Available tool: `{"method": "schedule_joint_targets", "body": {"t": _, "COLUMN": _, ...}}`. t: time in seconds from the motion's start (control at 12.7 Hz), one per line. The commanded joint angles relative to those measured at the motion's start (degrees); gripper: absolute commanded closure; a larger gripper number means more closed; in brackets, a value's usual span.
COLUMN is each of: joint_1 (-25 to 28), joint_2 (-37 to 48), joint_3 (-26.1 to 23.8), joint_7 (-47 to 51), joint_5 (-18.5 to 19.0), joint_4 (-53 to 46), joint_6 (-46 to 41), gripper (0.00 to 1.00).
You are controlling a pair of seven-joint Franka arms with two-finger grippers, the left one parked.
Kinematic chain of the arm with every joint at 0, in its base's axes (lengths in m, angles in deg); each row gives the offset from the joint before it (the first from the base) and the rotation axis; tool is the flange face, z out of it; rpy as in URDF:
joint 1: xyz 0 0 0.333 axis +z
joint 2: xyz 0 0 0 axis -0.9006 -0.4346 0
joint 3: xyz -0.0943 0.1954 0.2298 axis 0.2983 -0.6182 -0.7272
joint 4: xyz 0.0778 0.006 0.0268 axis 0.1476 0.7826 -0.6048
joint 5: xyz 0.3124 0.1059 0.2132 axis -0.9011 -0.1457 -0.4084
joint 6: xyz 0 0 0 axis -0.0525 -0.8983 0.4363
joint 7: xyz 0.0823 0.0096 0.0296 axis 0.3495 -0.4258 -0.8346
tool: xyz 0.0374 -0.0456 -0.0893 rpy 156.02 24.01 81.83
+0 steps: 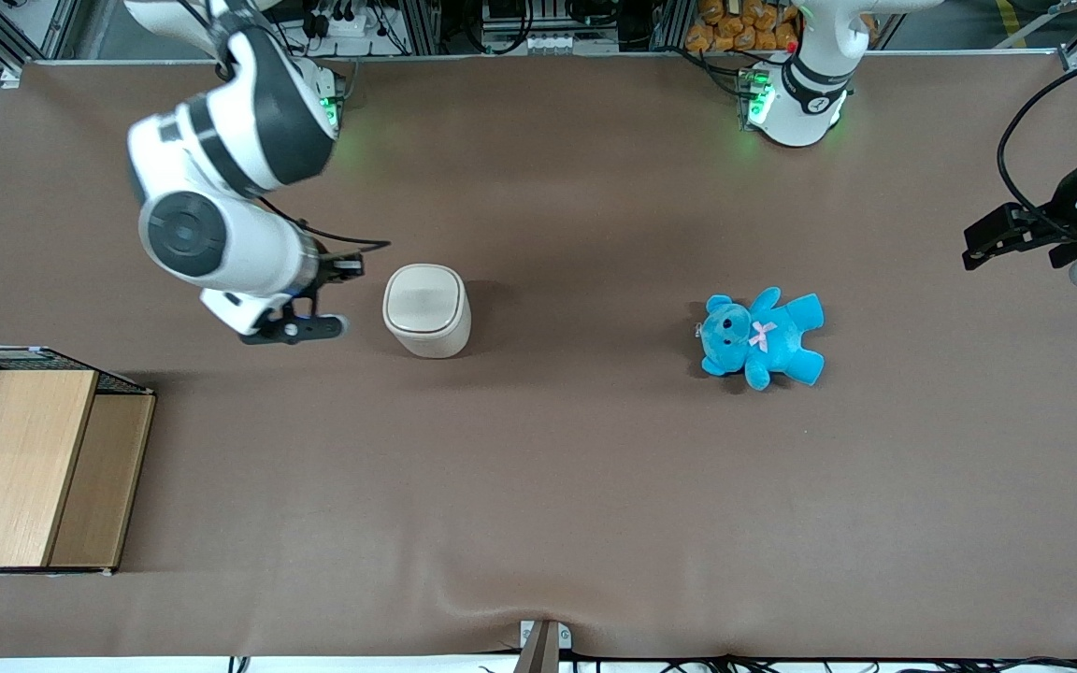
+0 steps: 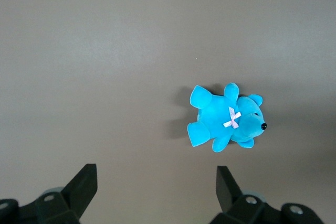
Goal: Open trash can with right arm
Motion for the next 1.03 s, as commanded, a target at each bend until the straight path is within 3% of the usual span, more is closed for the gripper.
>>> {"method": "schedule_joint_targets", "body": {"t": 0.0, "joint_1": 2.9, "joint_2": -0.7, "joint_3": 0.5, "joint_7": 2.9, "joint_5": -0.7, "joint_4": 5.0, "joint_6": 5.3, "gripper": 1.00}}
{"method": "schedule_joint_targets", "body": {"t": 0.32, "joint_1": 5.0, "joint_2": -3.0, "joint_3": 0.5, "joint_7": 4.0, "joint_5": -1.2, "joint_4": 9.1, "joint_6": 13.0, "gripper": 1.00}}
{"method": "schedule_joint_targets", "body": {"t": 0.95, "joint_1": 5.4, "joint_2": -6.5, "joint_3": 0.4, "joint_7": 4.0, "joint_5": -1.7, "joint_4": 9.1, "joint_6": 15.5, "gripper": 1.00}}
